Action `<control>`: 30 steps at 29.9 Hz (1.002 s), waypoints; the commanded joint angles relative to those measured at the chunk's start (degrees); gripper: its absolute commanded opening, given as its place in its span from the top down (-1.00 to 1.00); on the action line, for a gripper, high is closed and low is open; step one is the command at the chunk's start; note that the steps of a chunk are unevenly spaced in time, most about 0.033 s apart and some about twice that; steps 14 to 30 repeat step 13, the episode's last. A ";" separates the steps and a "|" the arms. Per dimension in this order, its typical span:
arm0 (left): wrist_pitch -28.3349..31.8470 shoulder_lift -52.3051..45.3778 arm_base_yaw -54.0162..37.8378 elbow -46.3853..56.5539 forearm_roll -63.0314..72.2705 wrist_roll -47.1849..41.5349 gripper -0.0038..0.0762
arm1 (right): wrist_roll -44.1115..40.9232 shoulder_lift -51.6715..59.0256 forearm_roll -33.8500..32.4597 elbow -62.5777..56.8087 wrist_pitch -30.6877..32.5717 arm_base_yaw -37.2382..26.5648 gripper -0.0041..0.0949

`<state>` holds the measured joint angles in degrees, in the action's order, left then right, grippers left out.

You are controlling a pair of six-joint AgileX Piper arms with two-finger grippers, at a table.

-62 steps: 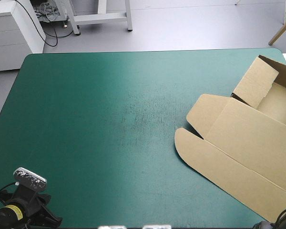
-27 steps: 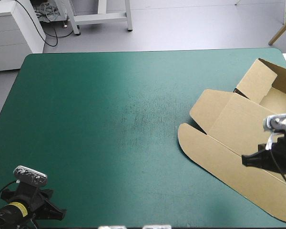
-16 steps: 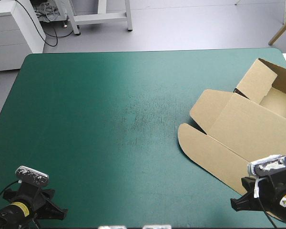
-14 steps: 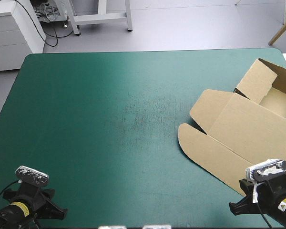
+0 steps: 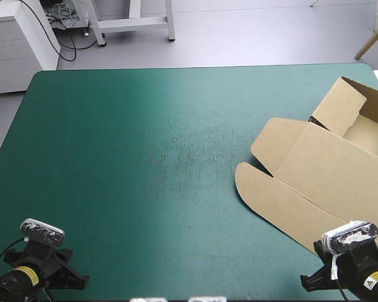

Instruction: Fold the box

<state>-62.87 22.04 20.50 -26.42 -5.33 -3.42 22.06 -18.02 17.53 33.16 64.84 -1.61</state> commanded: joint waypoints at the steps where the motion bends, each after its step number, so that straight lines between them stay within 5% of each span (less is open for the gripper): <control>1: 2.85 0.52 0.12 -1.25 -0.15 -0.41 0.93 | 0.54 -0.53 1.06 1.17 -4.17 0.26 0.92; 30: 2.85 0.52 0.12 -1.25 -0.15 -0.16 0.93 | -1.21 -0.53 1.06 1.17 -8.45 0.26 0.95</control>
